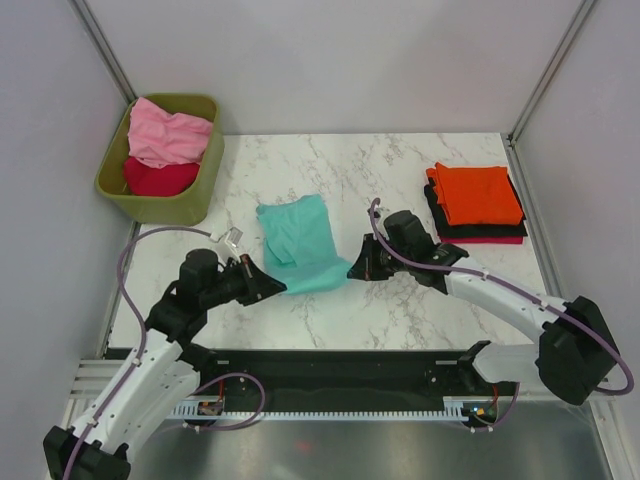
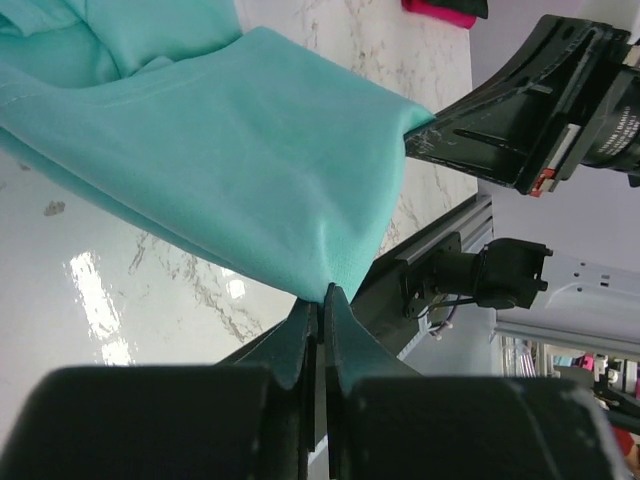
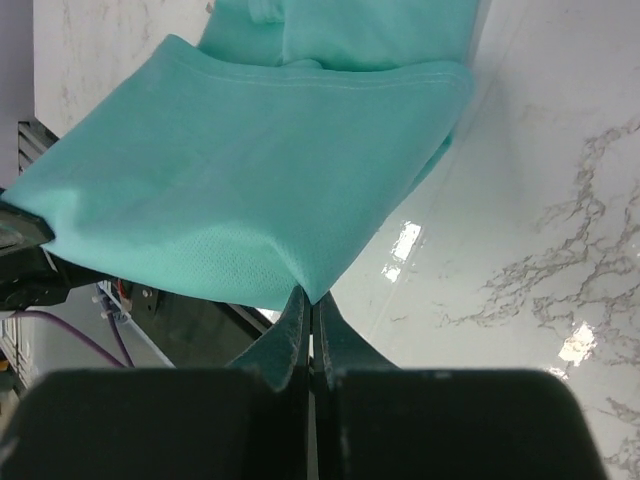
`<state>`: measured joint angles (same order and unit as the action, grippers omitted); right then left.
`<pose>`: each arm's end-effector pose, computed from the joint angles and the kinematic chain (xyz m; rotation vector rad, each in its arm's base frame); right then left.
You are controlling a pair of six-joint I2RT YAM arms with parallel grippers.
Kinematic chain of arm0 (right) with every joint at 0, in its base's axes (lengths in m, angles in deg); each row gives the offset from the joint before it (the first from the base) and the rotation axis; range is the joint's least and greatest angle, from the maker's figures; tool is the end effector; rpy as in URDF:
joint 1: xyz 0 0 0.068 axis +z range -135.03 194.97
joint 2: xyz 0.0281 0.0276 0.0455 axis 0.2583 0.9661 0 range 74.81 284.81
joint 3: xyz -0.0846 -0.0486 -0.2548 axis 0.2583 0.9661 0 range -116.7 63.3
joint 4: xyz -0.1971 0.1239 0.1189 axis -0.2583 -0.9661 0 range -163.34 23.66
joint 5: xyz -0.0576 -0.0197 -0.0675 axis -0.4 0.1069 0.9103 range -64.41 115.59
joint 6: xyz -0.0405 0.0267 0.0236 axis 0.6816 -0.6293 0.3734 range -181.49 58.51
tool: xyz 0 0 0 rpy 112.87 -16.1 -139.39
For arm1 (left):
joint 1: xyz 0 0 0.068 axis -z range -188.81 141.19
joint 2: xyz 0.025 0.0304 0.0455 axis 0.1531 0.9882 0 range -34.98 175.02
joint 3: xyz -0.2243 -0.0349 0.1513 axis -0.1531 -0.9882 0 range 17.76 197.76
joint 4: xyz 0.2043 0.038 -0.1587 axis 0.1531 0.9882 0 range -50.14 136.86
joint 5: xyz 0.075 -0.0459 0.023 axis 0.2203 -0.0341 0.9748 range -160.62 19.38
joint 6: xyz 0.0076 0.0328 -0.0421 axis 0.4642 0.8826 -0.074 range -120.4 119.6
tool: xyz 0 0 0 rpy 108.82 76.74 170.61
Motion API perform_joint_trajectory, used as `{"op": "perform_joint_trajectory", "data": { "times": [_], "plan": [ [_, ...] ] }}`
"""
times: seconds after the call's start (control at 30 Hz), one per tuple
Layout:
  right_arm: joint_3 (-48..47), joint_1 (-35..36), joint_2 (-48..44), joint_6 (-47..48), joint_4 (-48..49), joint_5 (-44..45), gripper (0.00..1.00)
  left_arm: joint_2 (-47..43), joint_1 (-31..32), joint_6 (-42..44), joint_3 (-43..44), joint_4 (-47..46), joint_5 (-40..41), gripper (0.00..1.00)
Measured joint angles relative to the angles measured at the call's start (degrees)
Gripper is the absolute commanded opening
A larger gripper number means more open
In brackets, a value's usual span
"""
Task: Fold and stack the t-shirts
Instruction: Fold the tshirt
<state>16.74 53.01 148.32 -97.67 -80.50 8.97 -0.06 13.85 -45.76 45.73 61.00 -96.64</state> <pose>0.2080 0.1756 0.2380 -0.2030 2.4530 0.9598 0.1301 -0.0713 0.2446 -0.1346 2.2268 -1.1647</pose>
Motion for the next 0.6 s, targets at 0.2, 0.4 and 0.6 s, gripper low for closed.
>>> {"op": "perform_joint_trajectory", "data": {
  "times": [0.2, 0.4, 0.6],
  "plan": [
    [-1.16, 1.42, -4.00, 0.22, -4.26, 0.48, 0.00, -4.52, 0.59, -2.97, -2.38, 3.10, 0.33, 0.02],
    [-7.54, 1.55, -0.57, 1.18, -7.78, 2.27, 0.00, -4.02, 0.70, -5.20, -1.46, 5.09, 1.70, 0.02],
    [-16.55, 1.49, 5.99, 2.19, -10.80, 6.05, 0.00, 4.44, 0.68, -5.62, 5.14, 6.49, 4.33, 0.02]
  ]
}}
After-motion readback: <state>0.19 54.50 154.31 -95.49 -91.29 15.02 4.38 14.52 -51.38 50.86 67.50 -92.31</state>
